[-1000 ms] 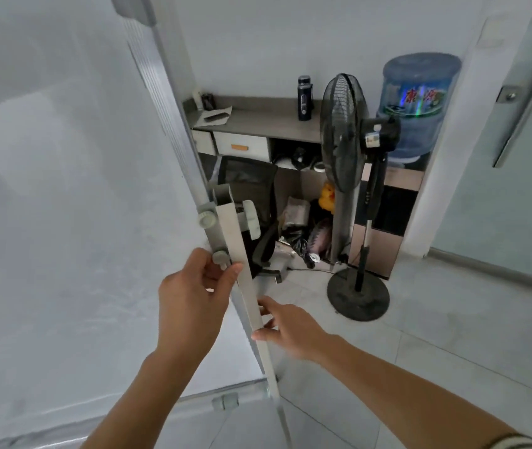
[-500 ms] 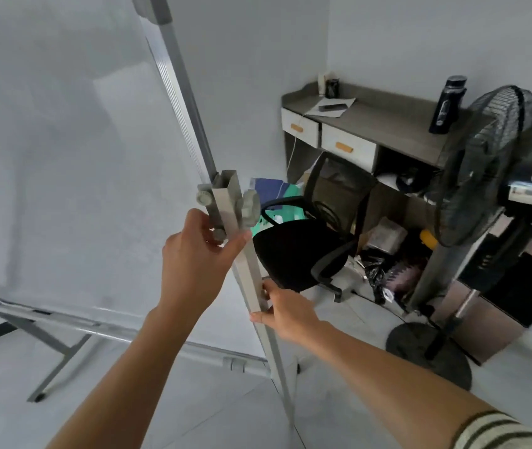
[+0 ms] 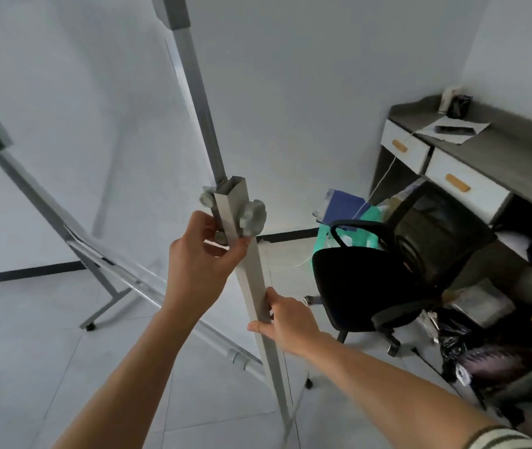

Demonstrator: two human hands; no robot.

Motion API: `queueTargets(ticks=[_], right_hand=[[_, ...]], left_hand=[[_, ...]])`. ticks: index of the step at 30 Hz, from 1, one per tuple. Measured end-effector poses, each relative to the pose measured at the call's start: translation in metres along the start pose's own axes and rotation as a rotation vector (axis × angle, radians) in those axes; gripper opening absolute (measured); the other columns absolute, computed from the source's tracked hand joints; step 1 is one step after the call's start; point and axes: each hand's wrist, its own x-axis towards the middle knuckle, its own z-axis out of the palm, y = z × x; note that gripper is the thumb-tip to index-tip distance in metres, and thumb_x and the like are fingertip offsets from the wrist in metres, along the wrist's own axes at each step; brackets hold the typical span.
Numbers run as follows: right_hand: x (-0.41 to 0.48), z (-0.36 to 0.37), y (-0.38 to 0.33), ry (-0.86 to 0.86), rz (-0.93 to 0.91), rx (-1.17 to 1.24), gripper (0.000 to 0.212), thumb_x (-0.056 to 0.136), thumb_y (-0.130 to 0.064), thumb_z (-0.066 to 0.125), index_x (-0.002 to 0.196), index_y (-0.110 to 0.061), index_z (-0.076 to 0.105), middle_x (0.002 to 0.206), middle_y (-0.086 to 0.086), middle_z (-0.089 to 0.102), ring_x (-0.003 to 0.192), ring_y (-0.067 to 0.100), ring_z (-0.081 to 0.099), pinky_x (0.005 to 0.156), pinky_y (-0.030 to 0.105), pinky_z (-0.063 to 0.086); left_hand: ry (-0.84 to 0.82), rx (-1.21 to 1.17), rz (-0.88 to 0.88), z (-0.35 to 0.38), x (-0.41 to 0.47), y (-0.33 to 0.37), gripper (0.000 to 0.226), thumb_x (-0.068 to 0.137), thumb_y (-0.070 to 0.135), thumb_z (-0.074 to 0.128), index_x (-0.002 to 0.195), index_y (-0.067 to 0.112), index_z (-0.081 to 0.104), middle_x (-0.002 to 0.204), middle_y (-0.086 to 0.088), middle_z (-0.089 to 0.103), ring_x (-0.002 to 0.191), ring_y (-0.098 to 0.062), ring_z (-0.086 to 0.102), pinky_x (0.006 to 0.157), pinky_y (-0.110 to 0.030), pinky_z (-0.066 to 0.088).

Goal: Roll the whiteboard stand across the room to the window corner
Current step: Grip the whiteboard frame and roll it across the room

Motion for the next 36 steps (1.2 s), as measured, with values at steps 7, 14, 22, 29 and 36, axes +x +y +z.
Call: queueTargets(ticks=[7, 14, 22, 29, 36], right_hand=[[0.071, 0.005, -0.011, -0.112, -0.124, 0.024, 0.058, 0.08, -0.056, 0.066, 0.121, -0.02, 0.047, 0.119, -0.003, 0.066, 0.1, 0.024, 0.066, 0.085, 0.034, 0.055], [0.152, 0.013, -0.016, -0.27, -0.305, 0.017, 0.056, 0.082, -0.057, 0.061, 0.122, -0.021, 0.045, 0.12, 0.001, 0.063, 0.099, 0.028, 0.066, 0.086, 0.042, 0.056], [0.22, 0.026, -0.044, -0.39, -0.459, -0.02, 0.055, 0.086, -0.053, 0.059, 0.121, -0.015, 0.041, 0.115, 0.007, 0.068, 0.093, 0.031, 0.069, 0.081, 0.041, 0.058], [0.268, 0.049, -0.075, -0.387, -0.383, 0.115, 0.092, 0.072, -0.059, 0.072, 0.14, -0.022, 0.022, 0.129, 0.007, 0.059, 0.104, 0.031, 0.067, 0.087, 0.041, 0.057], [0.327, 0.075, -0.121, -0.388, -0.515, -0.007, 0.062, 0.084, -0.052, 0.062, 0.129, -0.019, 0.036, 0.12, 0.002, 0.065, 0.099, 0.029, 0.068, 0.082, 0.037, 0.055]], left_hand=[[0.106, 0.04, -0.119, -0.005, 0.047, -0.023, 0.032, 0.078, 0.029, 0.074, 0.099, 0.015, 0.054, 0.089, 0.003, 0.069, 0.068, -0.013, 0.07, 0.065, -0.035, 0.056], [0.265, 0.09, -0.191, -0.008, 0.101, -0.036, 0.044, 0.074, 0.019, 0.077, 0.106, 0.023, 0.048, 0.094, -0.003, 0.066, 0.084, -0.022, 0.068, 0.072, -0.036, 0.058], [0.414, 0.028, -0.33, -0.013, 0.14, -0.044, 0.055, 0.072, 0.029, 0.08, 0.115, 0.026, 0.046, 0.105, 0.002, 0.063, 0.095, -0.02, 0.067, 0.073, -0.029, 0.055], [0.461, 0.042, -0.4, -0.043, 0.179, -0.073, 0.055, 0.074, 0.025, 0.079, 0.12, 0.019, 0.049, 0.113, -0.008, 0.065, 0.1, -0.03, 0.068, 0.089, -0.052, 0.057], [0.469, 0.038, -0.389, -0.079, 0.232, -0.118, 0.064, 0.065, 0.041, 0.076, 0.119, 0.024, 0.047, 0.113, -0.005, 0.062, 0.098, -0.03, 0.068, 0.086, -0.045, 0.058]])
